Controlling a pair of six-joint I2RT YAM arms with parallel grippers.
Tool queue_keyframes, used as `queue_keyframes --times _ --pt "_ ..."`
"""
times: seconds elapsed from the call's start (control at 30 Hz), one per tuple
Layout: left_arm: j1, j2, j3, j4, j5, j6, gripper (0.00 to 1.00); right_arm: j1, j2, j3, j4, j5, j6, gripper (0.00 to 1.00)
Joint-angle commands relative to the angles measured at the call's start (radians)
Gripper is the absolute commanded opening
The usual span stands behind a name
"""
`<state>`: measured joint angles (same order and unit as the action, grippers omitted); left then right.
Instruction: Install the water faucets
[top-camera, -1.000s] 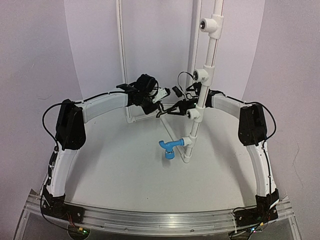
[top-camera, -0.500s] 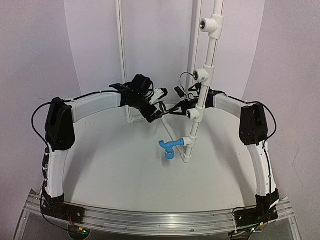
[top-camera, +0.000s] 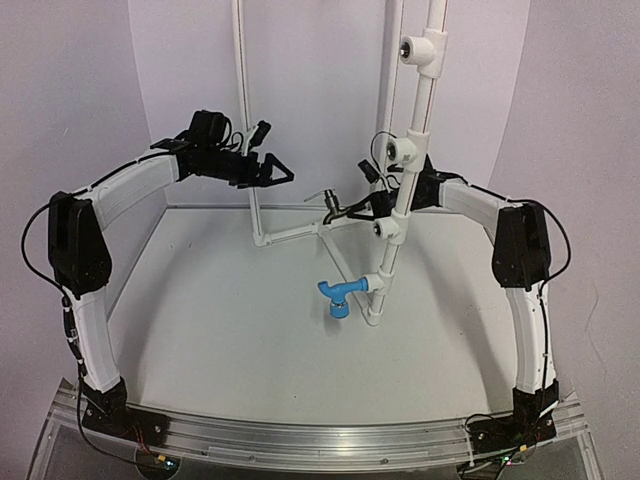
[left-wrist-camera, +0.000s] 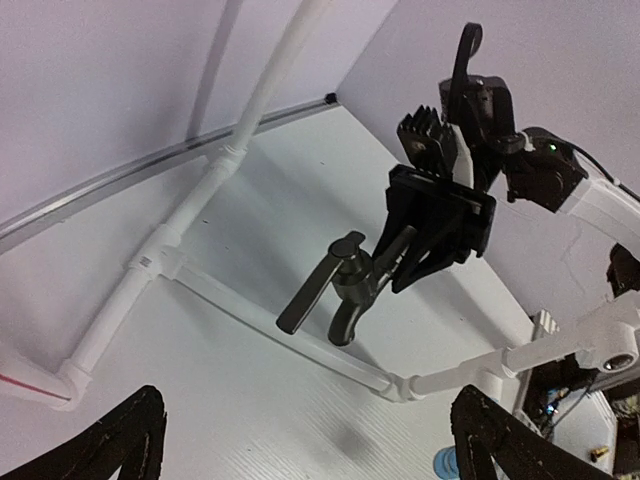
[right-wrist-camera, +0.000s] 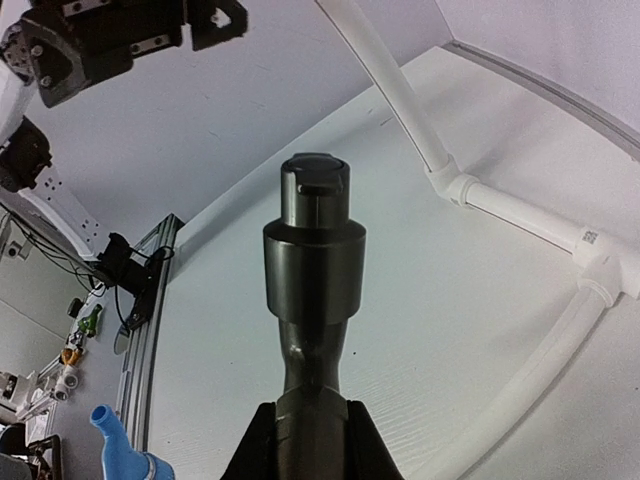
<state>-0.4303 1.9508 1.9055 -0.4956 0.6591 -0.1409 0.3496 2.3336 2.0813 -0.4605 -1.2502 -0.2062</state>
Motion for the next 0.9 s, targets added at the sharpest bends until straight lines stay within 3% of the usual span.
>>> queue_keyframes --times 0.0,0.5,0.87 --pt "-0.030 0.049 0.068 0.020 0.211 -0.048 0.98 0.003 -0.087 -0.009 0.025 -0.111 -0.055 0.00" --pt "-0.039 0.100 -0.117 0.419 0.421 -0.123 0.85 0.015 -0.148 -0.080 0.025 -0.224 -0.114 0.00" --pt "-0.102 0.140 -0.129 0.490 0.429 -0.080 0.75 0.038 -0.208 -0.148 0.025 -0.221 -0.135 0.00"
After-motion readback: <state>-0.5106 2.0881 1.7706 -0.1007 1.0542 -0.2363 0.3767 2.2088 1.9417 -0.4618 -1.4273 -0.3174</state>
